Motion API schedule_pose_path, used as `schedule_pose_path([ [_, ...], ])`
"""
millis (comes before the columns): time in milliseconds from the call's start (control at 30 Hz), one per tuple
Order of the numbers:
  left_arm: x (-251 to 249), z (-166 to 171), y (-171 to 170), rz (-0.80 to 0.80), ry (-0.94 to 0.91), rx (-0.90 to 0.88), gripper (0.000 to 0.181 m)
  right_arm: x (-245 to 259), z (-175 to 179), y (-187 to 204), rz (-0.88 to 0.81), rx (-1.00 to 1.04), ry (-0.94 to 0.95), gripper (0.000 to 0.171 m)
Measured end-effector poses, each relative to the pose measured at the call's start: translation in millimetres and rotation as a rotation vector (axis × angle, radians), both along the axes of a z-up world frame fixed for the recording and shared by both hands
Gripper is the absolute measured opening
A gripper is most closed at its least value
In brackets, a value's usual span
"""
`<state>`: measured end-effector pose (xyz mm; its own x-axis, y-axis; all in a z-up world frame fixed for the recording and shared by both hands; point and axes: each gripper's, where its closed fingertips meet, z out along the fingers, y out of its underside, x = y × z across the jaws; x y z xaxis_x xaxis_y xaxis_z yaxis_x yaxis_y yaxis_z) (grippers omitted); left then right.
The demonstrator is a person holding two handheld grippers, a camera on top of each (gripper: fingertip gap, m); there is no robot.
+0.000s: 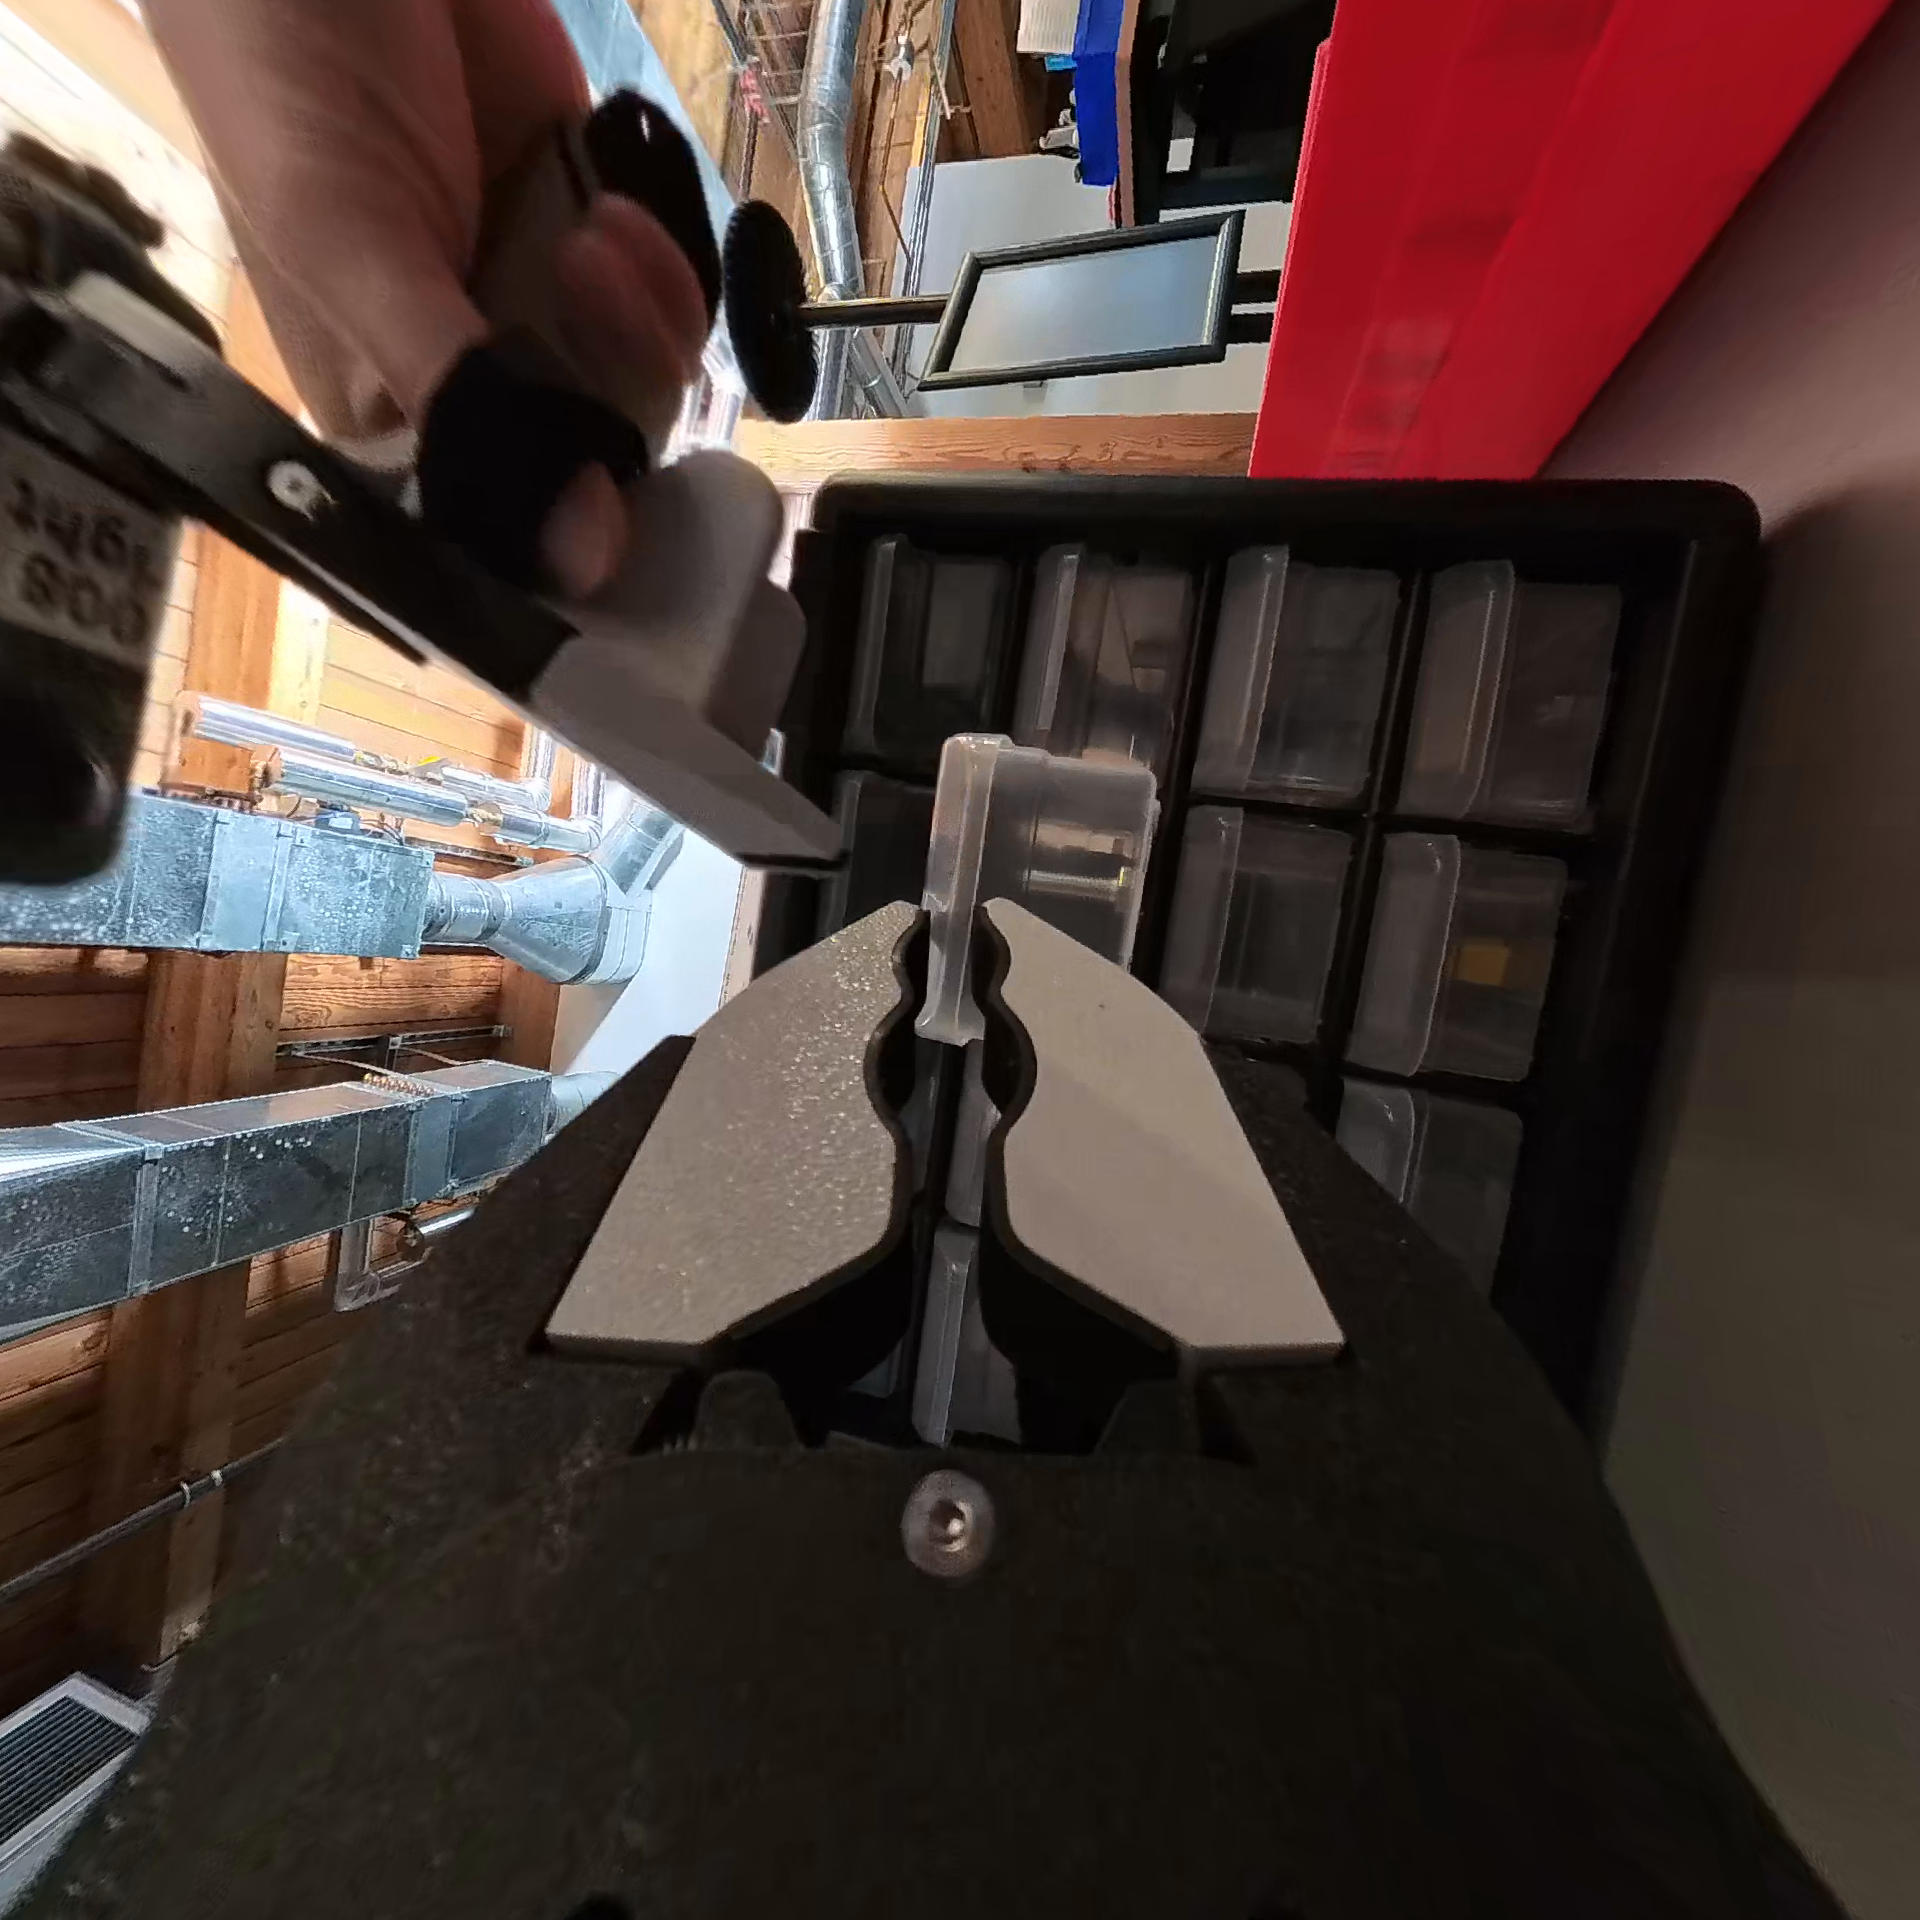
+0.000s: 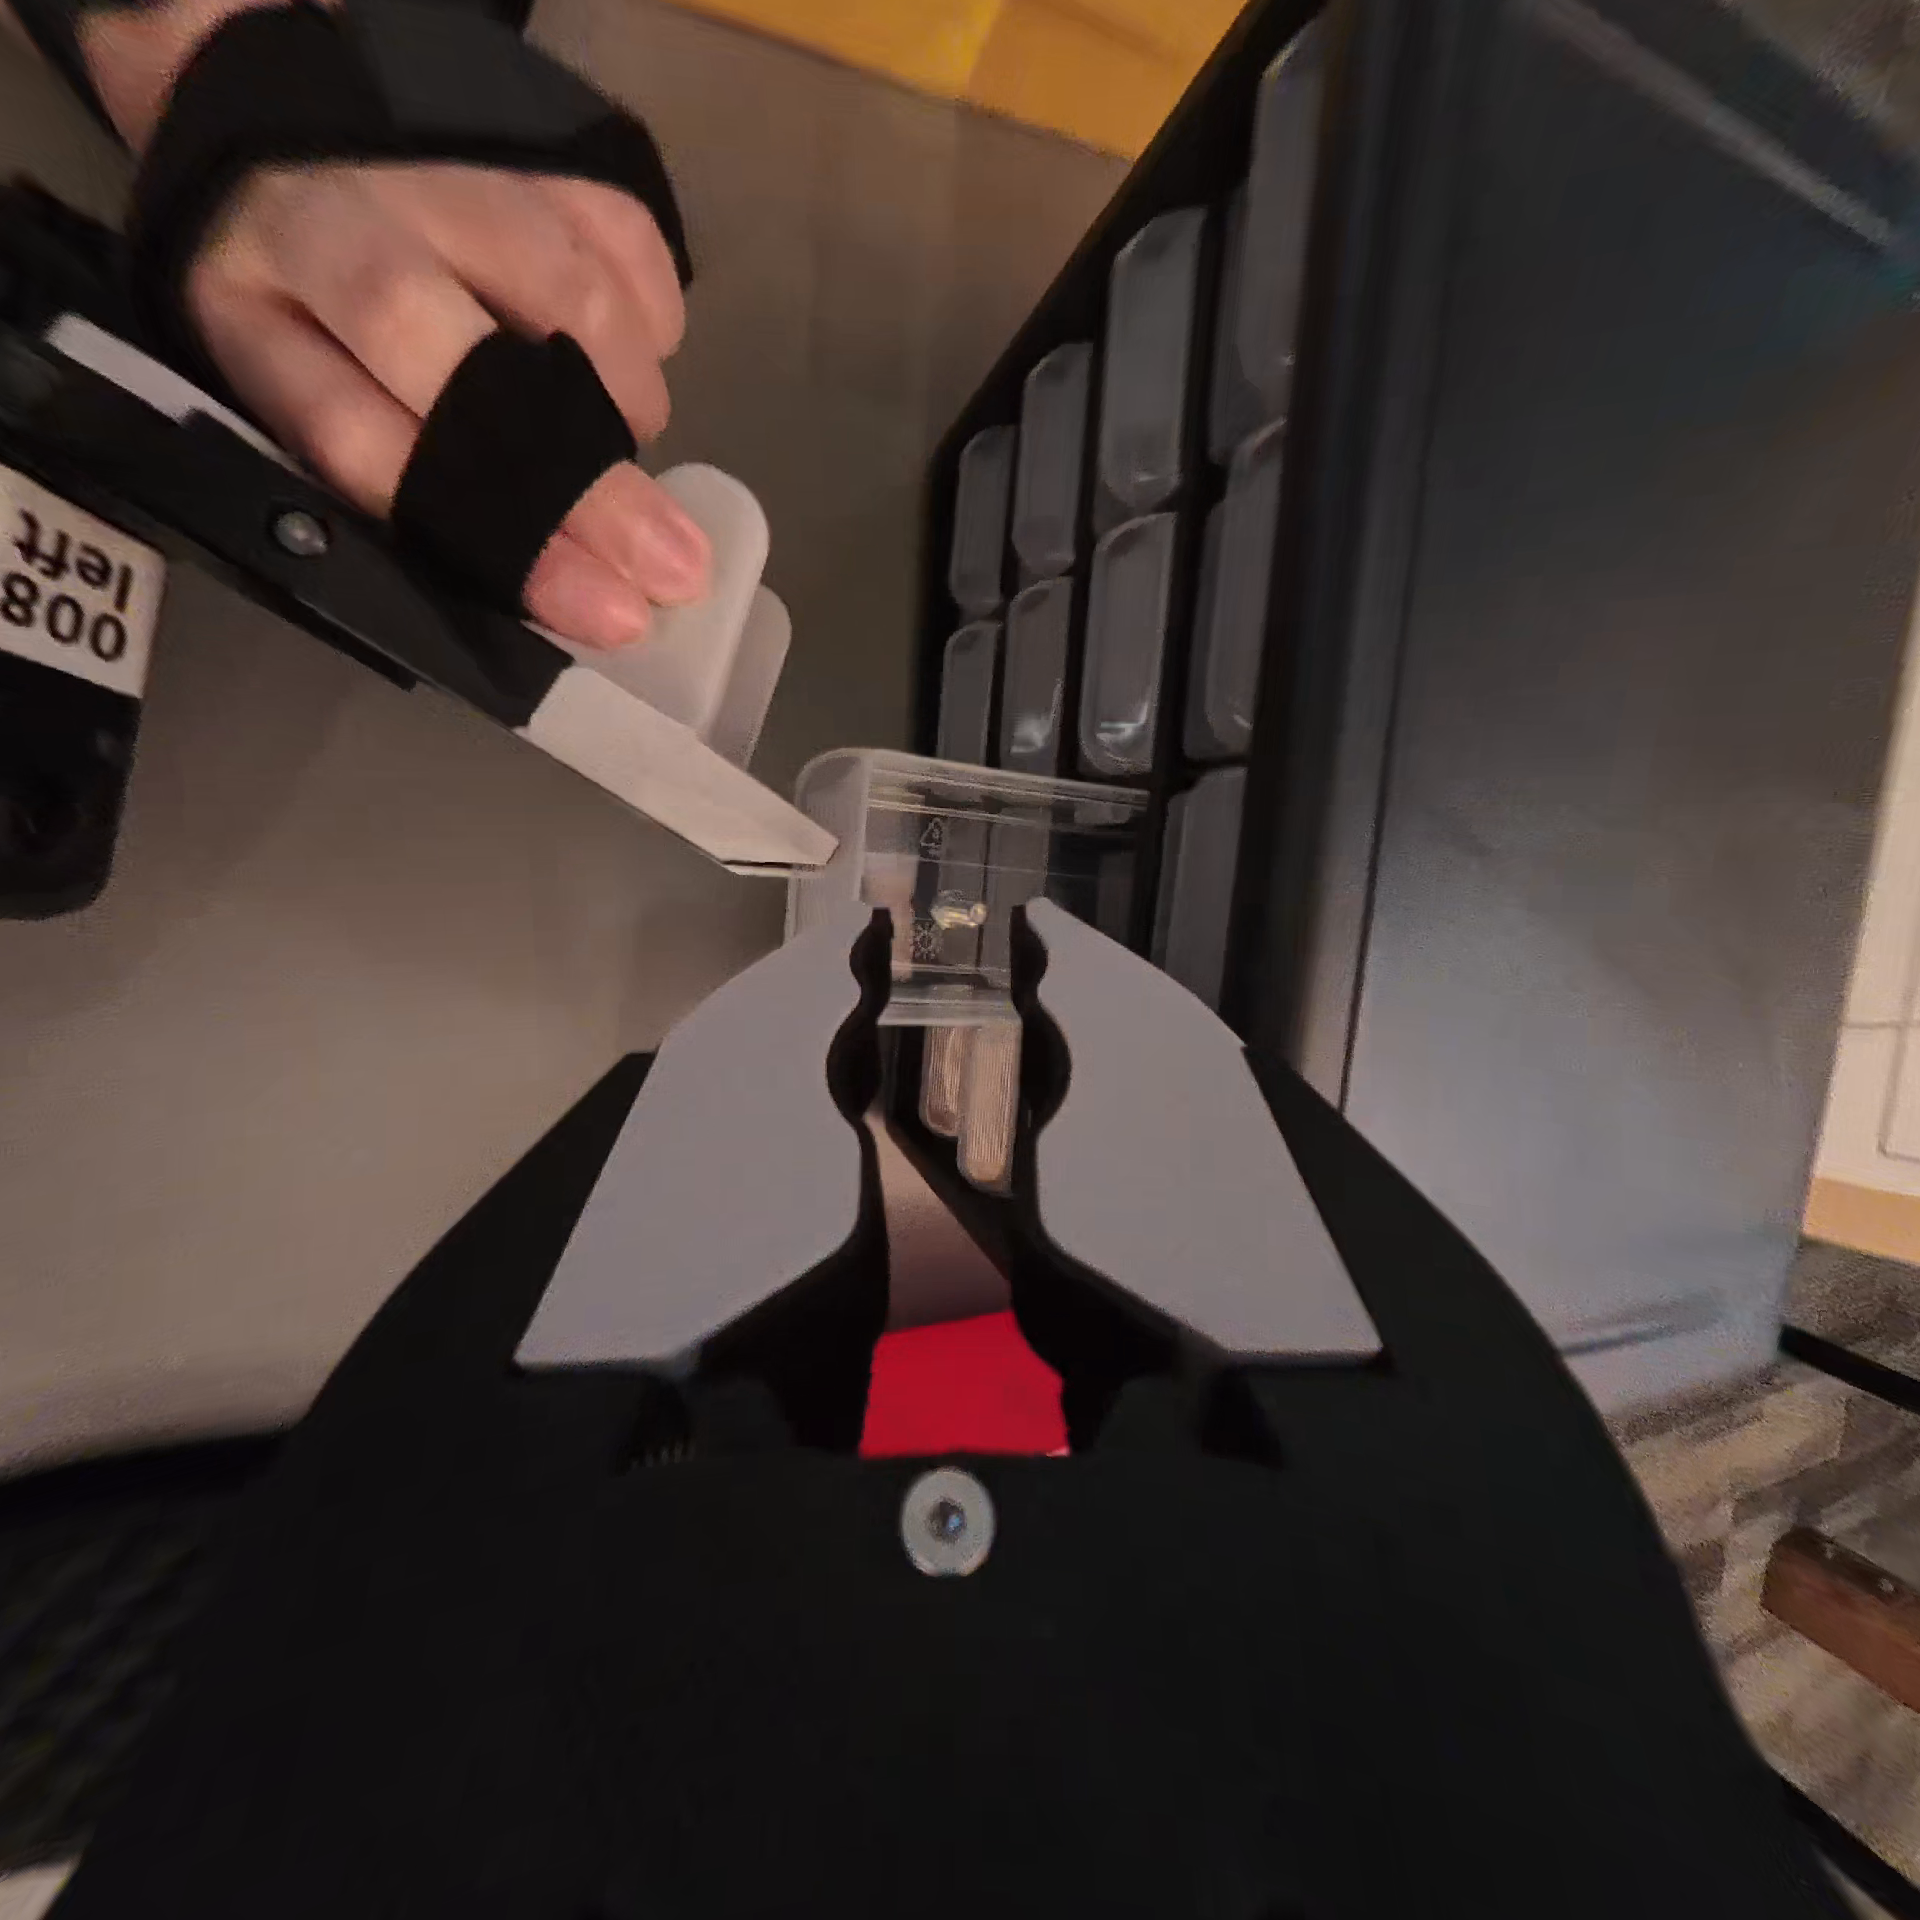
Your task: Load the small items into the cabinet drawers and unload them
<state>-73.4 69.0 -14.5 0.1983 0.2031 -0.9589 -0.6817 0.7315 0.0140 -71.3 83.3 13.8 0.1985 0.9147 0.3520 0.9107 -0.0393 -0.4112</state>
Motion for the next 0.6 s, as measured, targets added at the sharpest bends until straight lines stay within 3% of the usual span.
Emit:
schedule_pose_path([
  [100,-1,2,0,-0.002,-0.005,-0.002,0.007,2,-18,10,0.007,-0.057,-0.143,0.022],
  [200,-2,2,1,-0.001,-0.006,-0.004,0.007,4,-26,14,-0.005,-0.091,-0.215,0.01],
  [600,-1,2,-10,-0.022,-0.002,0.011,0.006,4,-30,13,-0.027,-0.068,-0.26,0.02],
])
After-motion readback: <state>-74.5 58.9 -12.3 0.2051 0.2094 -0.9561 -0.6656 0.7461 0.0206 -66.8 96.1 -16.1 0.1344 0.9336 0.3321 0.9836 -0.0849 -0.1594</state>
